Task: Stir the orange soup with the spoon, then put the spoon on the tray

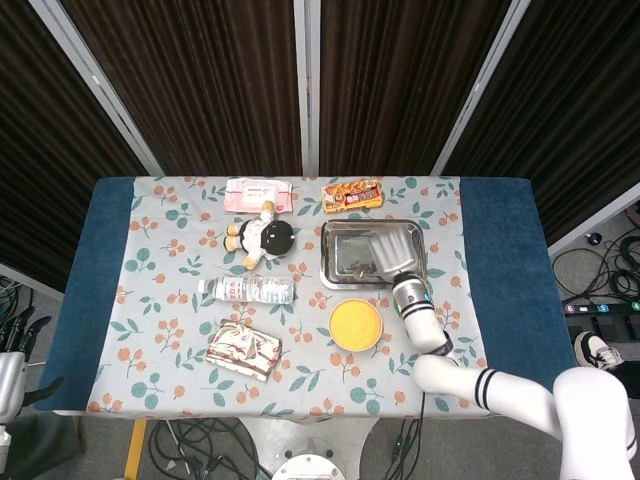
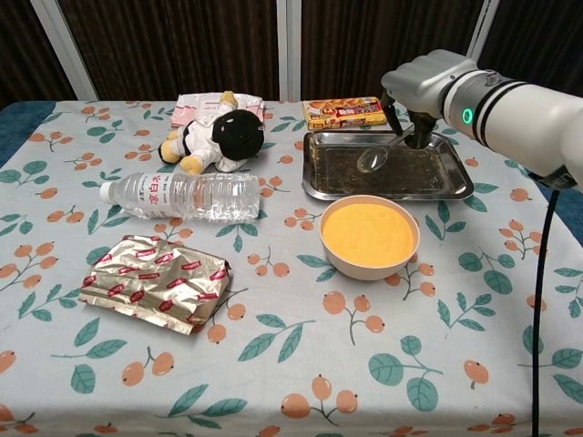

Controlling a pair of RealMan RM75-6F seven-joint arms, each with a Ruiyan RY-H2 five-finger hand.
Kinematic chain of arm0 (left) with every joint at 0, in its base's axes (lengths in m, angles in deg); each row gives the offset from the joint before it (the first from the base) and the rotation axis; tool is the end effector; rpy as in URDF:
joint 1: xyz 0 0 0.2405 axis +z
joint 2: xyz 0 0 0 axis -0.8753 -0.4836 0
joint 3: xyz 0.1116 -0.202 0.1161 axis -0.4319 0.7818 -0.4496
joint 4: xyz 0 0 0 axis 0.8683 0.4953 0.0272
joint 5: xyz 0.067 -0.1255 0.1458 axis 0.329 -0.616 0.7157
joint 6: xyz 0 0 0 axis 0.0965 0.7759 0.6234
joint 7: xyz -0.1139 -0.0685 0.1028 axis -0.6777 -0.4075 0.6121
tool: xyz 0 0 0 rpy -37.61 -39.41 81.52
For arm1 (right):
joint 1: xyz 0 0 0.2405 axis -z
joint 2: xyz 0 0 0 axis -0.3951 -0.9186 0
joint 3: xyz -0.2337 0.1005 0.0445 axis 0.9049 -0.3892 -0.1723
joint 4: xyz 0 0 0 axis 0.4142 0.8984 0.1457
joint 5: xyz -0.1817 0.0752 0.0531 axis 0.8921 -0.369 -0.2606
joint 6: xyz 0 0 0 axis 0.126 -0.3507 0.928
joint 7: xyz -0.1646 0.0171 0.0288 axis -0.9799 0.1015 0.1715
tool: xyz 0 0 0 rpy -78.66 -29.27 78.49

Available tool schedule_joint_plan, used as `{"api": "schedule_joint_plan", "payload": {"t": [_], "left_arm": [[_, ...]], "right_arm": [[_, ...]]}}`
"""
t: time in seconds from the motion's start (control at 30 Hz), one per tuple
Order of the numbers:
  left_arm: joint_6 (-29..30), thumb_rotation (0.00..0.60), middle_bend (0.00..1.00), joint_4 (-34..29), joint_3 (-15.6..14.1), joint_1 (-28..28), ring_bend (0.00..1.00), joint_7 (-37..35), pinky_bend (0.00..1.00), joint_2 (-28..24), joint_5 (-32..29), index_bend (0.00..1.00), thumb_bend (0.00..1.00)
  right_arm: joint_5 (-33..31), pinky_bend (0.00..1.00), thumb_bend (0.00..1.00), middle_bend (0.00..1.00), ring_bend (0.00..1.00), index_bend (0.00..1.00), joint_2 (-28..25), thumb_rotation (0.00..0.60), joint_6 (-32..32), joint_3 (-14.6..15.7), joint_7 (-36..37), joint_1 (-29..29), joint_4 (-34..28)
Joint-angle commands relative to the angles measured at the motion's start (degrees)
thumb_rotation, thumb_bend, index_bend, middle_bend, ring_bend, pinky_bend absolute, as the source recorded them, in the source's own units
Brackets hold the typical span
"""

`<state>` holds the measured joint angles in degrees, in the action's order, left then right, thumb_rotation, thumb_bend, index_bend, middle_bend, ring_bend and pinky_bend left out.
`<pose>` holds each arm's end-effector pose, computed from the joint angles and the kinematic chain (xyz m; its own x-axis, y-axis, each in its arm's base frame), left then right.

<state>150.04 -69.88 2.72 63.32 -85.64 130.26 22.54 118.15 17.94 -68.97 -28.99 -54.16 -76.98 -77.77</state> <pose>-0.3463 0.1569 0.1603 0.4504 0.0441 0.8917 0.8801 0.1463 -0.4518 -0.1163 -0.4339 -0.0378 0.7921 -0.1894 0.5803 -0.6104 -0.2567 0.7494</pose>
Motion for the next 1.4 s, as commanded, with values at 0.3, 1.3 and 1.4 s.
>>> {"api": "schedule_joint_plan", "payload": {"t": [0.3,1.3,1.4], "left_arm": [[0.02,0.600,0.14,-0.32,-0.12,0.17,0.12,0.22,0.13,-0.21,-0.21,0.22,0.06],[-2.50,0.600,0.14,-1.40,0.74,-2.23,0.12,1.05,0.13,-0.98,-0.28,0.22,0.06],[-2.94,0.600,0.14,-2.02,0.87,-2.65,0.12,1.70,0.13,-1.15,-0.44,0.22,0.06]], "right_arm": [[-15.44,1.00,0.03,1.00,1.00,0.61,6.06,0.600,2.84,-0.81,-1.36,-8.33,11.83],[25.57,0.41,0.16,0.38,0.30,0.42,-38.52,0.600,-17.01,13.25,45.11,27.73,-33.41],[34.17,0.33,0.17,0.27,0.18,0.34,-39.57,0.600,-22.32,17.02,50.59,33.15,-32.25]]}}
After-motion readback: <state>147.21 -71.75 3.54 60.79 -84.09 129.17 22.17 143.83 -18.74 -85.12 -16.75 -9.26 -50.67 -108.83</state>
